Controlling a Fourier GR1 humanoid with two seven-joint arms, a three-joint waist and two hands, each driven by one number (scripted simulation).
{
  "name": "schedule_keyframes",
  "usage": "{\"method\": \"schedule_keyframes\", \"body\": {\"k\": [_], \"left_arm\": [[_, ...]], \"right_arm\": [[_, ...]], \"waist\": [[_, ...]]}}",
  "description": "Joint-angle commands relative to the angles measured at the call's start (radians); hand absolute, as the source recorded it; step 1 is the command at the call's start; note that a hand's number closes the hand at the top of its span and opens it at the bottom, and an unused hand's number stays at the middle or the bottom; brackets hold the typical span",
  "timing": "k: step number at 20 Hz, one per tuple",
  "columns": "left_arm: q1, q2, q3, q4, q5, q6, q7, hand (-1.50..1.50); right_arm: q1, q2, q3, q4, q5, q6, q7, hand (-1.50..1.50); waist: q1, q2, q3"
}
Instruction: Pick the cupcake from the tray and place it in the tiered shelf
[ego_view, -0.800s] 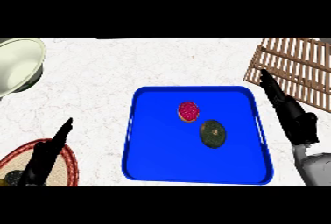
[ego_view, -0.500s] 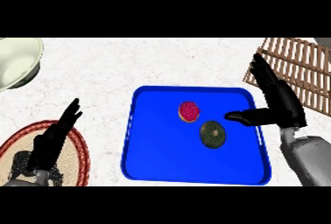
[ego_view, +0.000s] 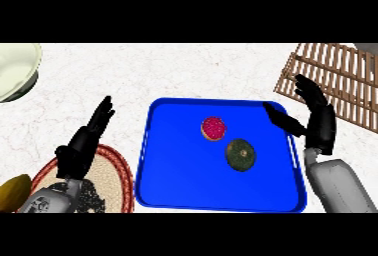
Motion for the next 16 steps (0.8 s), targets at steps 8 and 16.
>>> {"method": "schedule_keyframes", "body": {"k": [8,16], "left_arm": [[-0.056,-0.091,-0.003,0.086,-0.059,0.016,-0.010,0.00],[-0.044,-0.101,-0.005,0.010,-0.075,0.015,0.053,0.00]], "right_arm": [[0.022,-0.004,0.047,-0.057,-0.041,0.182,-0.061,-1.50],[-0.109,-0.115,0.180,-0.215,0.108,0.273,0.374,-1.50]], "waist": [[0.004,-0.009,-0.003],[0.008,-0.013,-0.004]]}}
